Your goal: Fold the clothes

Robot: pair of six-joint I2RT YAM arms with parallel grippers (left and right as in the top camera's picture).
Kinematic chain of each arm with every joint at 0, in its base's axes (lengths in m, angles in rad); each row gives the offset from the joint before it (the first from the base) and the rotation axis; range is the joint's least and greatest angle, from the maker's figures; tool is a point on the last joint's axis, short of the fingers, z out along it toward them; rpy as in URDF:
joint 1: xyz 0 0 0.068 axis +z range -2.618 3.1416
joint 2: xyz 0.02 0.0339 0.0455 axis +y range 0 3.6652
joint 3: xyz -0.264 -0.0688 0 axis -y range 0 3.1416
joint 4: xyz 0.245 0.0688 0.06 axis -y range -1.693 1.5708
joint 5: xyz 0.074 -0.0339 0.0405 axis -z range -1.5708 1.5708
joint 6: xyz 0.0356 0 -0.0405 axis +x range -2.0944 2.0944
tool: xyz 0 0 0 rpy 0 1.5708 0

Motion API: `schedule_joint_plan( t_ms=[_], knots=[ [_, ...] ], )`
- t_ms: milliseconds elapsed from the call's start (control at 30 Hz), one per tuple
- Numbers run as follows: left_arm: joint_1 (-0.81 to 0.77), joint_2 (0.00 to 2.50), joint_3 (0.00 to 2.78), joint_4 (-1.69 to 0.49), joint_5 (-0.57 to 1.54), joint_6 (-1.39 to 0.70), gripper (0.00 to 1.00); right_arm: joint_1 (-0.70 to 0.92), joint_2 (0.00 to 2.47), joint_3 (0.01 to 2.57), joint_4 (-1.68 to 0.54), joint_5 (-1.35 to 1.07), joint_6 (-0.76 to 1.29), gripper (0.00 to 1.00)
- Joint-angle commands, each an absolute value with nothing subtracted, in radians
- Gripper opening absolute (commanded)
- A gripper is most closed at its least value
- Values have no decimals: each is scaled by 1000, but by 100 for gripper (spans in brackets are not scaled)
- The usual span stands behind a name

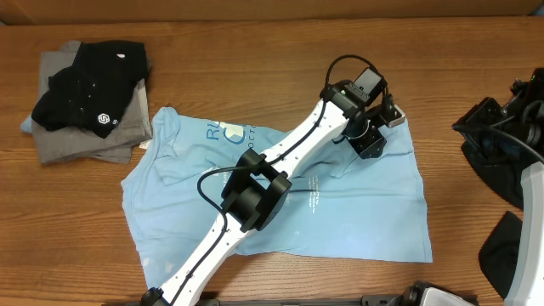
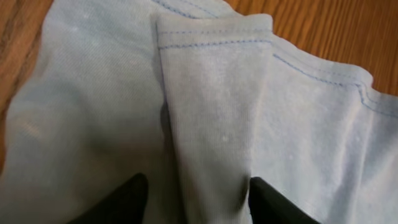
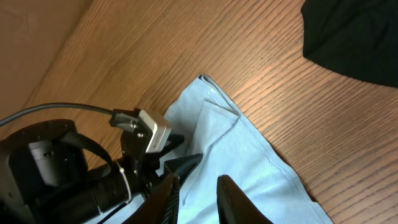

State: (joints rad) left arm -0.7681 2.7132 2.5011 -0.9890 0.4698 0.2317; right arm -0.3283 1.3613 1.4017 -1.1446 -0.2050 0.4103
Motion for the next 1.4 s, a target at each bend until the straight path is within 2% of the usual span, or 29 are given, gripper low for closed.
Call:
schedule_joint_plan(
  t_ms=[0, 100, 200, 267, 367, 433, 900, 967, 1167, 1200, 1233, 1367],
  knots=[
    [-784, 2730, 2493, -966, 488, 216, 57, -332, 1350, 1422, -1144, -206, 412, 24],
    [-791, 2736, 2493, -963, 480, 216, 56, -332, 1350, 1422, -1150, -206, 412, 24],
    [-799, 2755, 2493, -964, 498, 205, 49, -332, 1350, 1422, -1157, -206, 400, 24],
    [-804, 2760, 2493, -966, 523, 200, 39, -332, 1350, 1422, -1161, -205, 393, 24],
    [-807, 2758, 2494, -971, 547, 194, 14, -332, 1350, 1422, -1166, -206, 393, 24],
    [-807, 2753, 2496, -973, 560, 191, 4, -332, 1350, 1422, -1166, -206, 393, 24],
    [-853, 2724, 2563, -1095, 527, 156, 5, -332, 1350, 1422, -1177, -203, 386, 24],
    [-871, 2724, 2564, -1111, 488, 157, 8, -332, 1350, 1422, -1177, -203, 386, 24],
    [-913, 2711, 2601, -1184, 296, 148, 5, -332, 1350, 1422, -1180, -202, 385, 24],
    [-919, 2710, 2613, -1201, 275, 148, 9, -332, 1350, 1422, -1180, -202, 385, 24],
    [-925, 2708, 2622, -1212, 247, 141, 18, -332, 1350, 1422, -1180, -202, 385, 24],
    [-931, 2700, 2649, -1214, 185, 107, 38, -332, 1350, 1422, -1180, -202, 385, 24]
  ],
)
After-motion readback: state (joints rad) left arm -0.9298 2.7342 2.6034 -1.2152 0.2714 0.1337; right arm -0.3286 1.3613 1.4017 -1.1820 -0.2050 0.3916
